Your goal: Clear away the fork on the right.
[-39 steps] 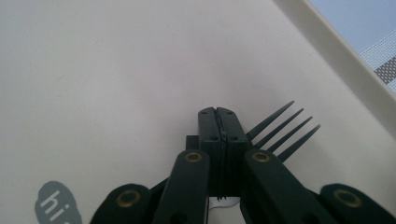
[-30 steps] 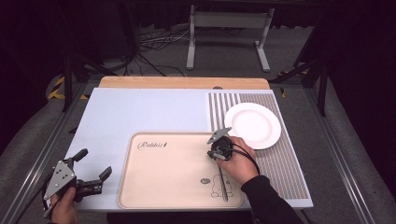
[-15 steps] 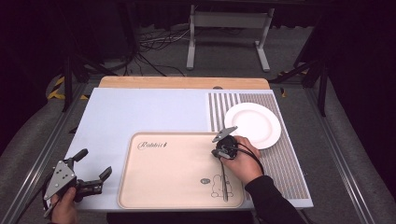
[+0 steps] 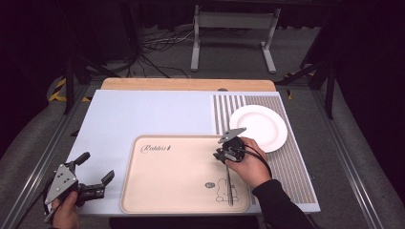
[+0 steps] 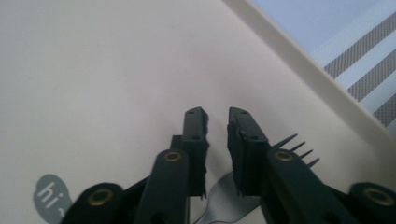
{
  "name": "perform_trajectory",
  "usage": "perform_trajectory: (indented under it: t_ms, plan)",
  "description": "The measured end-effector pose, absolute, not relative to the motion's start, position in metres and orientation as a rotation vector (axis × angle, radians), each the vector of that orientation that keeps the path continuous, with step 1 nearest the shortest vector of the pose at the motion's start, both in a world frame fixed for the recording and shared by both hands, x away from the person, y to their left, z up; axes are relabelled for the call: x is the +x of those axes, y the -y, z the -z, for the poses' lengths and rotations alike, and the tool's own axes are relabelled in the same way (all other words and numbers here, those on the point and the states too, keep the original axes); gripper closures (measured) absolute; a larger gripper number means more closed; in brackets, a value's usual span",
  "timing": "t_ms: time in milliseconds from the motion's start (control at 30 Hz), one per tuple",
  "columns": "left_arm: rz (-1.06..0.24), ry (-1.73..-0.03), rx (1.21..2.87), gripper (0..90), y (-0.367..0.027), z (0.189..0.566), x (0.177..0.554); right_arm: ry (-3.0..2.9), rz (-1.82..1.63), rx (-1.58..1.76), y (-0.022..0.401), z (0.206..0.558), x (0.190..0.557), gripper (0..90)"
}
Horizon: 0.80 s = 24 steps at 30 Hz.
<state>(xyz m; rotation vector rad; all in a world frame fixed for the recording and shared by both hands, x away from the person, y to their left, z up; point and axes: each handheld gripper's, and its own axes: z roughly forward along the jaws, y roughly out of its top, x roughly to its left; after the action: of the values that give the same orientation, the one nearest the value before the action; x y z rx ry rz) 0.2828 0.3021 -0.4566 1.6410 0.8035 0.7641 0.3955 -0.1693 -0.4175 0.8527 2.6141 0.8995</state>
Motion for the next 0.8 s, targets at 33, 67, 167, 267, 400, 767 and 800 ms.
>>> perform_trajectory:
  t_ms: [33,67,167,267,400,767,800]
  plan:
    - [-0.764,-0.803,1.641,0.1,-0.302,0.457,0.283,-2.610,-0.927,0.864,0.170,0.415,0.395,60.0]
    - [-0.764,-0.803,1.640,0.1,-0.302,0.456,0.283,-2.598,-0.984,0.854,0.170,0.412,0.394,52.9]
    - [-0.766,-0.802,1.638,0.1,-0.301,0.457,0.283,-2.574,-1.050,0.838,0.171,0.404,0.392,34.9]
    - [-0.767,-0.804,1.639,0.1,-0.301,0.457,0.283,-2.550,-1.140,0.753,0.173,0.393,0.386,21.9]
    - [-0.768,-0.802,1.636,0.1,-0.301,0.457,0.283,-2.531,-1.169,0.721,0.176,0.386,0.382,18.1]
    - [-0.769,-0.807,1.638,0.1,-0.301,0.457,0.283,-2.404,-1.294,0.648,0.203,0.365,0.366,14.9]
    - [-0.769,-0.807,1.637,0.1,-0.301,0.457,0.283,-2.393,-1.304,0.648,0.207,0.364,0.365,14.4]
